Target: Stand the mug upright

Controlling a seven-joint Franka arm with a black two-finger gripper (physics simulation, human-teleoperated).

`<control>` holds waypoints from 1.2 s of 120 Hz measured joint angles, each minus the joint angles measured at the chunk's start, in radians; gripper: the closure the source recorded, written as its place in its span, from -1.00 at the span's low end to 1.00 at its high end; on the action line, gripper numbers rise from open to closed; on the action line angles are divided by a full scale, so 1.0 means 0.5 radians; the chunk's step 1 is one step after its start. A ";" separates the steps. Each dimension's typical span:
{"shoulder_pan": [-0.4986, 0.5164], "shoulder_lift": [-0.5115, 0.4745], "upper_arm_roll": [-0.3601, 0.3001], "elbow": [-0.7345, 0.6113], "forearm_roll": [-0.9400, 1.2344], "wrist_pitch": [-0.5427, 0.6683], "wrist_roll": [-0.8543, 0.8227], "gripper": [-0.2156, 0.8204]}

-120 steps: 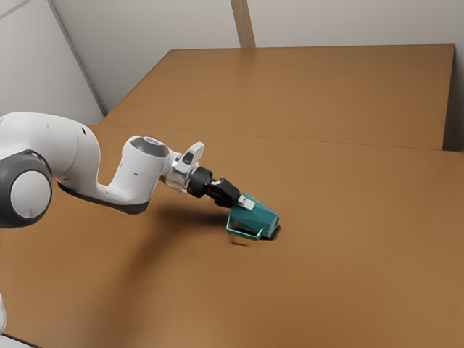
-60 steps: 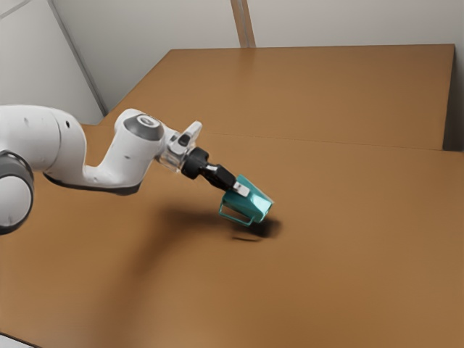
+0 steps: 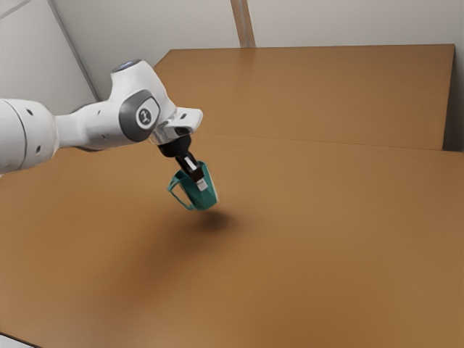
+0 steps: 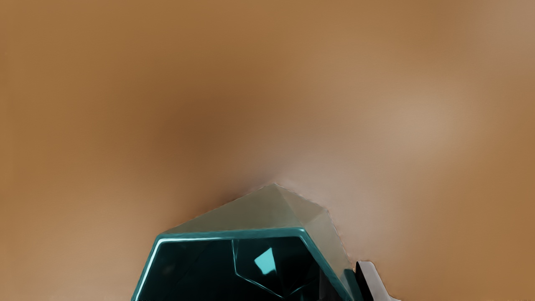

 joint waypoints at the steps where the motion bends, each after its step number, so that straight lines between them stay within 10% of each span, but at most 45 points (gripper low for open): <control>1: 0.002 -0.001 0.000 -0.002 0.017 0.003 -0.014 0.92; 130: 0.059 -0.073 -0.047 -0.491 0.583 0.583 -0.956 0.92; 144: 0.043 -0.069 -0.049 -0.491 0.571 0.581 -0.975 0.45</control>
